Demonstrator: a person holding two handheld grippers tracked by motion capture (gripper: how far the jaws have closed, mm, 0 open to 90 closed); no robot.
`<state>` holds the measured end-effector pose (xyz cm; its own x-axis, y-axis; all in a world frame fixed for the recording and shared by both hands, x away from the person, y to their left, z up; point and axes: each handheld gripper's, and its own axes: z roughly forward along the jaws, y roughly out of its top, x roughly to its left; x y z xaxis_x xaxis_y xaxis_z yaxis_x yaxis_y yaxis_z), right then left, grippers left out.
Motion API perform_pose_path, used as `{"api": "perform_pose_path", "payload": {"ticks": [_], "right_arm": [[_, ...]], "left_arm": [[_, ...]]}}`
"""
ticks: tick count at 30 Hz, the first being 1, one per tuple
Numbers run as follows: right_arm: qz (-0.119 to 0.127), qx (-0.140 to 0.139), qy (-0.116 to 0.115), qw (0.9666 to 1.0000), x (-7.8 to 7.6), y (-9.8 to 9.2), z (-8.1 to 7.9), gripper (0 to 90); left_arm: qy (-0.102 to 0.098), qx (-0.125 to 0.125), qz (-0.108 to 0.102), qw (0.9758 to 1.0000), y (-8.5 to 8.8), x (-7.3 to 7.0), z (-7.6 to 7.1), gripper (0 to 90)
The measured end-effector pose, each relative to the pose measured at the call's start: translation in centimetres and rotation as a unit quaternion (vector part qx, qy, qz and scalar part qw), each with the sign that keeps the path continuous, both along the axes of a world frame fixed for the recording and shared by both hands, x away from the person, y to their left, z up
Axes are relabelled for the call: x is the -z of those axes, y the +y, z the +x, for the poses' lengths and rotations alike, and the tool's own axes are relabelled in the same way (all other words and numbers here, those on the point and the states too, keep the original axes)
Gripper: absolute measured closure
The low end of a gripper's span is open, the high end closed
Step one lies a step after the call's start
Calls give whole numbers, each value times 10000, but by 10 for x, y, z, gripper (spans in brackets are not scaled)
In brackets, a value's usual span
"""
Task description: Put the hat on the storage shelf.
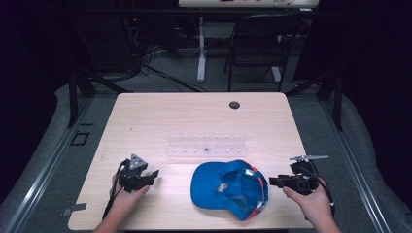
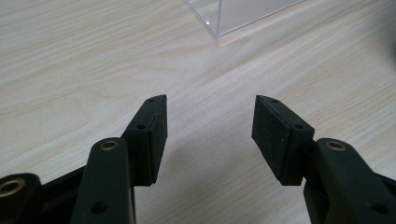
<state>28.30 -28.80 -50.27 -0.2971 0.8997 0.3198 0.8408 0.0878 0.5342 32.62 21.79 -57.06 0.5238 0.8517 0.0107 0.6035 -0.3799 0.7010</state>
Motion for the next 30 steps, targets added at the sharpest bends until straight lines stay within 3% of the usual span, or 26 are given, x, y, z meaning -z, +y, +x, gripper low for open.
{"api": "perform_pose_path", "payload": {"ticks": [5, 10, 13, 20, 23, 30], "right_arm": [[214, -354, 115, 9991, -4, 8, -4, 531], [374, -571, 416, 9968, 7, 14, -1, 533], [404, -641, 572, 9955, 14, 17, 1, 533], [540, -668, 632, 9943, 23, 24, 4, 566], [671, -739, 786, 9919, 24, 23, 5, 594], [866, -751, 809, 9901, 20, 24, 5, 624]], "left_arm": [[10, -1, 23, 10000, 0, 1, 1, 455], [4, 5, 38, 10000, -1, 1, 0, 454], [-1, 11, 49, 10000, -1, 1, 0, 454], [6, 24, 67, 10000, -1, 2, 1, 454], [5, 26, 71, 10000, -1, 2, 1, 454], [-3, 23, 79, 10000, -2, 2, 1, 454]]}}
